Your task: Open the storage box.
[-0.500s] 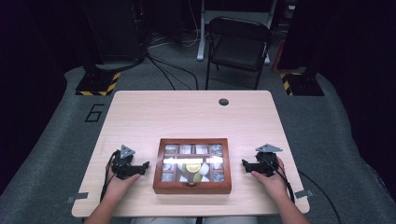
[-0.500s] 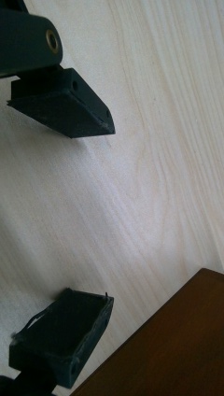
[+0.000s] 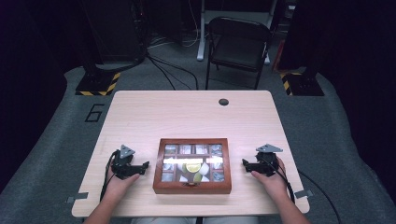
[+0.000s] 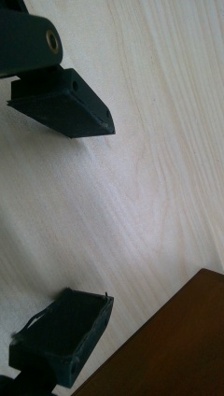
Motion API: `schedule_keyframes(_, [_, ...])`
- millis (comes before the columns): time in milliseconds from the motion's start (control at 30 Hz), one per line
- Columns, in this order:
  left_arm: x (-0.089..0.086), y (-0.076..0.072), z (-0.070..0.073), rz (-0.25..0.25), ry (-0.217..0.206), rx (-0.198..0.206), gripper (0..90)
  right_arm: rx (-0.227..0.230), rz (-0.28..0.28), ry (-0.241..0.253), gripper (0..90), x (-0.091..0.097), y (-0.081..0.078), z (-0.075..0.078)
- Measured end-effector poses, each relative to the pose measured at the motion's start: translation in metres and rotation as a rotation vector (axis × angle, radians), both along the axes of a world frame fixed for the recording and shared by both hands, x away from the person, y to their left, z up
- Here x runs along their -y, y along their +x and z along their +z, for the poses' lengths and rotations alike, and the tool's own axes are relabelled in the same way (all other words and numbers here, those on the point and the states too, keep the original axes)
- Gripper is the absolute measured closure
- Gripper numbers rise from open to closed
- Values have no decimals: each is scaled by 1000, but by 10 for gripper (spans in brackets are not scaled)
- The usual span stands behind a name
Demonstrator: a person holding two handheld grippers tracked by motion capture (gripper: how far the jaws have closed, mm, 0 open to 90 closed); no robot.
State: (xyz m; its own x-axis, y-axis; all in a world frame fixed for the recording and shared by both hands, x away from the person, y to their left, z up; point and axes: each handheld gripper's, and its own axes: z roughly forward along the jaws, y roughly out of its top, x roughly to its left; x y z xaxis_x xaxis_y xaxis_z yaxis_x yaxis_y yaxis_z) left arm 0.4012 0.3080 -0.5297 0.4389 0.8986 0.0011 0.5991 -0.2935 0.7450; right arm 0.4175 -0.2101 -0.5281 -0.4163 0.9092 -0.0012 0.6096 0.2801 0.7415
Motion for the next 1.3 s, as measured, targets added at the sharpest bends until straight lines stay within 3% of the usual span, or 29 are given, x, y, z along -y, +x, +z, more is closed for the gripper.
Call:
schedule_keyframes(267, [-3, -2, 2, 16, -7, 8, 242, 3, 12, 7, 225, 1, 0, 1])
schedule_keyframes(400, [-6, -3, 4, 16, -16, -13, 271, -2, 7, 14, 266, 3, 0, 3])
schedule_keyframes(533, [-6, -4, 7, 10, -15, -4, 281, -12, 19, -5, 308, 2, -1, 5])
schedule_keyframes(667, [-6, -7, 10, 0, -29, -12, 294, 9, 32, -69, 333, -3, -6, 9])
schedule_keyframes(733, [-6, -8, 11, 0, -34, -12, 297, 10, 41, -73, 336, -3, -8, 11])
schedule_keyframes(933, [-4, -11, 20, -12, -91, -23, 312, 45, 78, -27, 357, -5, -20, 26])
schedule_keyframes(1167, [-2, -17, 29, -24, -121, -7, 322, 49, 88, 14, 363, -3, -30, 34])
schedule_keyframes(1300, [1, -21, 33, -38, -111, 5, 324, 57, 92, 25, 363, -2, -34, 37])
